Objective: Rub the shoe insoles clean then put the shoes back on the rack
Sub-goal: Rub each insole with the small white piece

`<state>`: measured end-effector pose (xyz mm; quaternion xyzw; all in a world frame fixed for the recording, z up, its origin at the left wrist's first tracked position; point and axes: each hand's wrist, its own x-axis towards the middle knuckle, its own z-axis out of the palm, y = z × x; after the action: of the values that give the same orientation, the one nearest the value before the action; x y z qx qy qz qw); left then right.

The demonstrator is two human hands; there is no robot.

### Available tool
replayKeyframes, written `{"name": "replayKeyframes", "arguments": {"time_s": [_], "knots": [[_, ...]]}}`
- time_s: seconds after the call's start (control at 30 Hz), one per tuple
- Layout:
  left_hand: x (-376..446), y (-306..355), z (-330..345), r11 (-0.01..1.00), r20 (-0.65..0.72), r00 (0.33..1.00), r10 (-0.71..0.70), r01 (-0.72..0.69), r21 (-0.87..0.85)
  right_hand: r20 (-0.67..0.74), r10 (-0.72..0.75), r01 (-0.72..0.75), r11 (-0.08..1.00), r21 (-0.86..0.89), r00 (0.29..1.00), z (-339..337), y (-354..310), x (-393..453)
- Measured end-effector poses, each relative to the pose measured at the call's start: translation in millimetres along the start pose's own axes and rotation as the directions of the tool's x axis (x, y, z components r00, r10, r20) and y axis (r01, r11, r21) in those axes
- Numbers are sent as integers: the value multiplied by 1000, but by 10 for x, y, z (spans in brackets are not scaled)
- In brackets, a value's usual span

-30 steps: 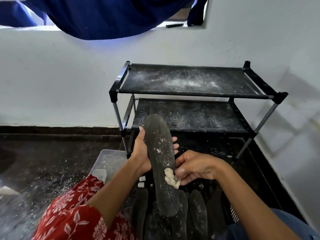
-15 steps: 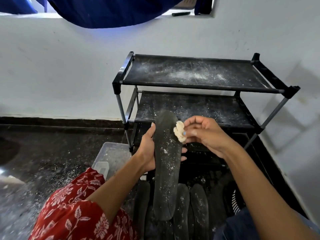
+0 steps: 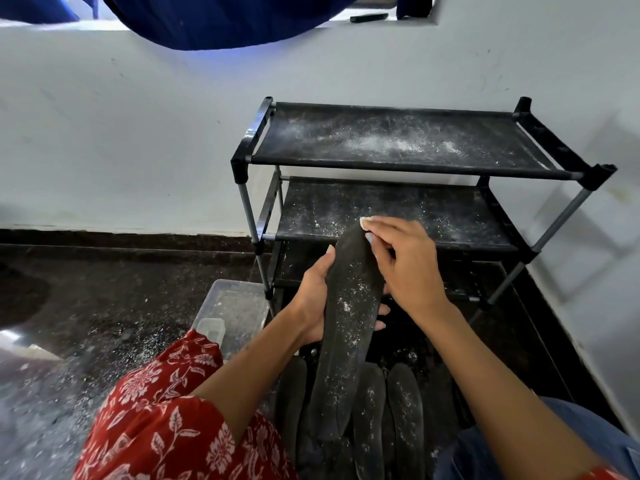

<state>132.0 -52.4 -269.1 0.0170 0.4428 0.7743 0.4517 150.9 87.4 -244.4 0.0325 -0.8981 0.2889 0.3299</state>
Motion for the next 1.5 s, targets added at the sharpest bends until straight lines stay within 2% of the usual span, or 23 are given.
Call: {"name": "replayKeyframes", "arguments": {"time_s": [0.17,0.27,0.33,0.4,0.5,0.6,0.73,0.8,0.93,1.03,1.13,1.2,1.27,1.33,1.4,1.5], "knots": [[-10,21,-26,1000,27,1000,1,0,-30,13,-51,52,996,-79,999,-44,29,7],[-5,51,-58,998,0,1000,12,-12,-63,-30,-4,0,989,-146,1000,-56,57,-27],[-1,47,-60,998,-14,1000,0,-1,-62,-99,8,-18,995,-100,995,-62,36,-37],[4,20,-36,999,-20,1000,-16,15,-52,-135,-44,36,998,-58,990,-52,-19,-31],[7,-12,18,999,-53,998,-42,40,-36,-69,-117,111,991,-74,991,35,-46,-43],[12,-20,43,998,-93,994,-64,62,-23,-15,-115,113,989,-91,993,124,-26,-103],[28,-32,12,997,-161,984,-73,68,-39,100,-191,196,979,-47,977,170,-87,-172],[34,-32,-5,997,-177,981,-75,68,-46,103,-202,209,977,-54,974,165,-95,-179],[31,-14,16,998,-188,981,-52,48,-30,32,-139,142,983,-113,990,175,-84,-169],[40,-16,7,1000,-241,971,-4,1,-12,75,-109,112,993,-42,991,237,-159,-205],[62,-10,-39,1000,-282,959,27,-30,-8,125,-177,178,984,2,976,240,-207,-238],[44,10,-31,999,-259,966,28,-32,-8,69,-175,176,984,2,982,188,-191,-204],[35,18,-21,1000,-208,978,8,-7,6,-34,-119,117,992,-41,992,134,-127,-141],[25,14,-2,1000,-190,982,-18,19,3,-76,-63,56,995,-85,995,104,-59,-100],[17,7,-4,1000,-193,981,-27,28,2,-42,-59,55,993,-108,997,118,-43,-117],[8,22,-12,1000,-213,977,-3,3,2,97,-109,114,992,-51,989,171,-118,-208]]}}
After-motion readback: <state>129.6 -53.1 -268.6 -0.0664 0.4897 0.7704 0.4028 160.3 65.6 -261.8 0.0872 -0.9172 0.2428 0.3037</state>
